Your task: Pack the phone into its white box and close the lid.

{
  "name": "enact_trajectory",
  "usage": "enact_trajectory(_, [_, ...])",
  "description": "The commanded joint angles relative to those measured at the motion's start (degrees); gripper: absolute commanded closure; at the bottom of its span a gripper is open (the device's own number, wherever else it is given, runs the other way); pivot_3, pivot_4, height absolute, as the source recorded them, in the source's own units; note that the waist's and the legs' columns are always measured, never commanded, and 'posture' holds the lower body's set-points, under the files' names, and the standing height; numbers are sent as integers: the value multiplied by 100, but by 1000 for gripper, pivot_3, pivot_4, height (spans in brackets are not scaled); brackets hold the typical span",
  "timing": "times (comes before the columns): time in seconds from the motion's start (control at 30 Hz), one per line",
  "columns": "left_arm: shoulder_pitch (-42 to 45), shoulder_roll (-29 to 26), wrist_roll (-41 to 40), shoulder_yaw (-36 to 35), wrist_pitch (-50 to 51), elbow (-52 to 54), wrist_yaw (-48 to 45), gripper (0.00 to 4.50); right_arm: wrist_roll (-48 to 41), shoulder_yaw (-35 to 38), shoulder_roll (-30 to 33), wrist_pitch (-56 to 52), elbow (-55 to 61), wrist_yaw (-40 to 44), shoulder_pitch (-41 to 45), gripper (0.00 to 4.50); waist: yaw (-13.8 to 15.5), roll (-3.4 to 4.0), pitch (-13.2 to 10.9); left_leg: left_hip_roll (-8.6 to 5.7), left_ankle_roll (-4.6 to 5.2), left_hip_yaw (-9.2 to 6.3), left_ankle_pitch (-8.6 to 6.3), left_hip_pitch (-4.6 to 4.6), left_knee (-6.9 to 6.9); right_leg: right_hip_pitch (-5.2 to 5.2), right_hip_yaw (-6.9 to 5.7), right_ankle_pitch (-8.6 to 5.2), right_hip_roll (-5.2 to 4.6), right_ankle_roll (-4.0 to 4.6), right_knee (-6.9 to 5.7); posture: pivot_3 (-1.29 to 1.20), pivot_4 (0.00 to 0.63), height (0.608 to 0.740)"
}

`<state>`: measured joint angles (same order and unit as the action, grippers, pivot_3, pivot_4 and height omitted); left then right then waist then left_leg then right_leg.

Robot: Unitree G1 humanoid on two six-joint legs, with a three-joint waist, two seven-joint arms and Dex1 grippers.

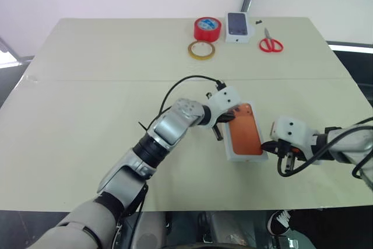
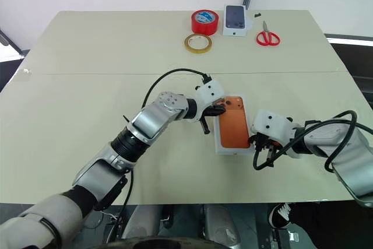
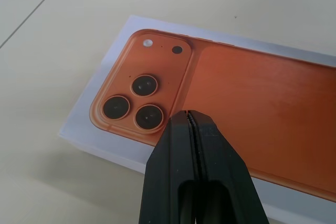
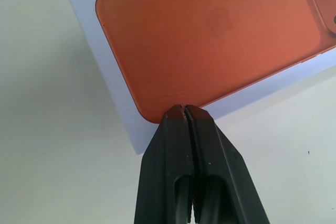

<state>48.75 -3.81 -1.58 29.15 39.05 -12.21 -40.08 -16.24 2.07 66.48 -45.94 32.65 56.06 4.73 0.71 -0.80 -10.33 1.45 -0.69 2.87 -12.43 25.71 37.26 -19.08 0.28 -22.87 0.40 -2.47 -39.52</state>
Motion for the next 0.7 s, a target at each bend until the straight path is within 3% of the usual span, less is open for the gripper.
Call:
enact_trajectory(0.03, [-101,-6,106,169,1,-39,-113,4500,49,-16,18,-27,168,-97,-10,4435,-2,0,0,0,0,0,0,-2,0,3,0,0,0,0,1,0,150,740])
enact_trajectory(0.13, [-38,22,34,-246,-250,-26,97,4500,21,69,-56,76,46,-160,152,4435,-6,0,0,0,0,0,0,-28,-5,33,0,0,0,0,16,0,150,740])
enact_trajectory(0.3, [377,-79,-411,-1894,-877,156,948,4500,222,290,-882,575,-1034,-976,1156,4435,-96,0,-1,2,0,-1,0,-32,-4,30,0,0,2,0,7,0,150,740])
enact_trajectory(0.47, [272,-1068,-619,-3049,-720,567,1187,4500,85,306,-1430,825,-2131,-1069,2015,4435,-170,3,2,2,-2,2,1,-35,-17,30,3,0,2,0,11,0,150,740])
enact_trajectory(0.57, [-74,-1592,-638,-3321,-436,908,1217,4500,-64,318,-1601,1011,-2591,-845,2276,4435,-150,6,3,6,-2,3,1,-36,-15,27,3,0,4,0,7,0,150,740])
enact_trajectory(0.7, [-1071,-2429,-975,-3944,149,1886,931,4500,-50,232,-1753,1347,-3174,-634,2474,4435,-124,3,2,4,-2,1,1,-30,-7,28,0,0,-7,0,5,0,150,740])
